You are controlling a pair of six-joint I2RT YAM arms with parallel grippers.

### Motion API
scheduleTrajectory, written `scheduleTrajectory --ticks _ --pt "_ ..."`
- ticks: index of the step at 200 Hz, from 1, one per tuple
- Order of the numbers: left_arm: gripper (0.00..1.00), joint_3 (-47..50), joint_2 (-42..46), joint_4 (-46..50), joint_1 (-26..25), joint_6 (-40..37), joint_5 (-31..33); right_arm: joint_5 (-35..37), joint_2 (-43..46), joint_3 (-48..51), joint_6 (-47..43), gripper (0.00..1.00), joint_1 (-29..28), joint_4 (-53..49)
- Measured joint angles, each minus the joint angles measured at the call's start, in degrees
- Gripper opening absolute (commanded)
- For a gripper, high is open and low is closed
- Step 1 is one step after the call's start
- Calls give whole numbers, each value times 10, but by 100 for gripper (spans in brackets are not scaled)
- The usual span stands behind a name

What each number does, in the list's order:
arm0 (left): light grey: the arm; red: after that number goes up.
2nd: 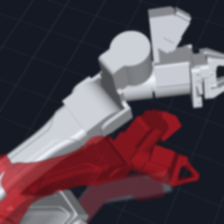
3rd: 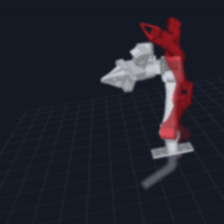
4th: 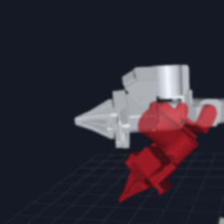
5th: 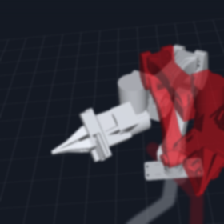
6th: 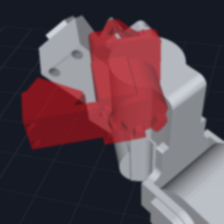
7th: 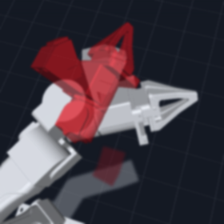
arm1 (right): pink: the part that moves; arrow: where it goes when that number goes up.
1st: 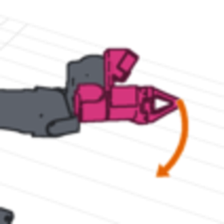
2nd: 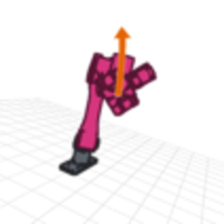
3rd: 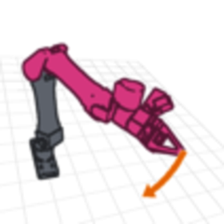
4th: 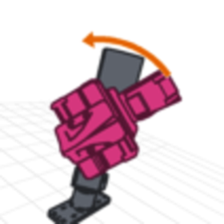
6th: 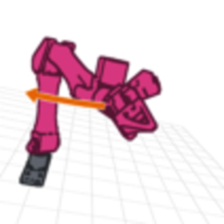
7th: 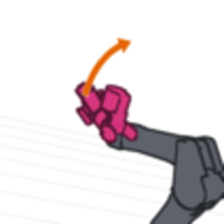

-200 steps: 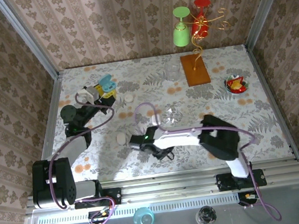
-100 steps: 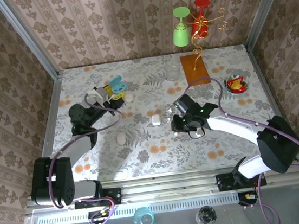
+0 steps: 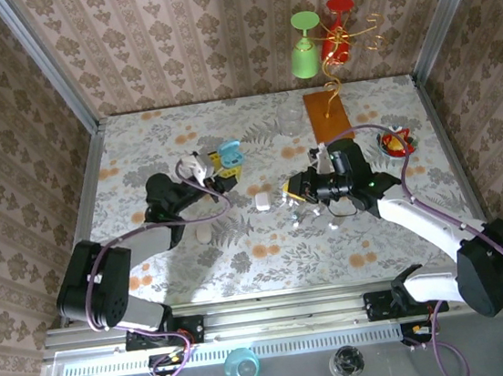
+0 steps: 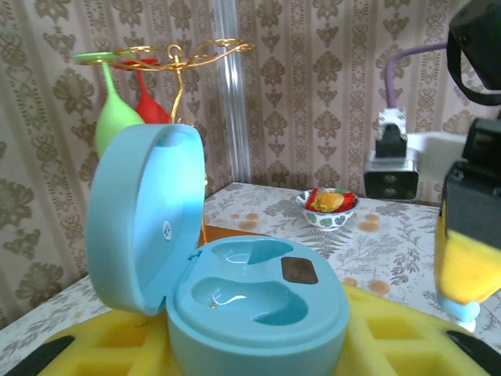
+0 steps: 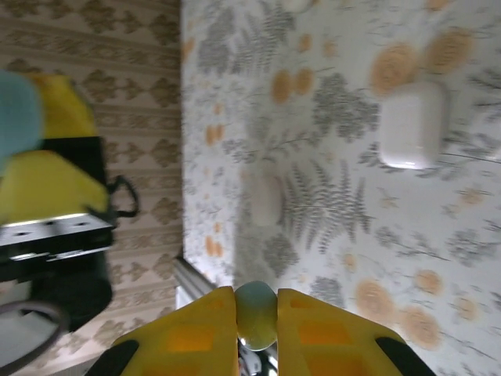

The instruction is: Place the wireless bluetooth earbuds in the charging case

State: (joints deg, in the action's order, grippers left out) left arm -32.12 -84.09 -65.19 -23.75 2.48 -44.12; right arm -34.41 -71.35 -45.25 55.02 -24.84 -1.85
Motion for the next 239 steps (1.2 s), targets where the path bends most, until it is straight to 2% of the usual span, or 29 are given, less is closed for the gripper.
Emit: scheduleTrajectory --ticks 52,138,239 --pt "41 -2 -22 0 -26 -28 -10 -36 2 -24 2 15 -1 29" --pt "41 -7 -44 -2 -66 -55 -19 -33 -29 -152 -55 15 -33 2" --pt "41 -21 -56 -9 -82 -65 -14 -5 -73 -181 -72 13 -55 -31"
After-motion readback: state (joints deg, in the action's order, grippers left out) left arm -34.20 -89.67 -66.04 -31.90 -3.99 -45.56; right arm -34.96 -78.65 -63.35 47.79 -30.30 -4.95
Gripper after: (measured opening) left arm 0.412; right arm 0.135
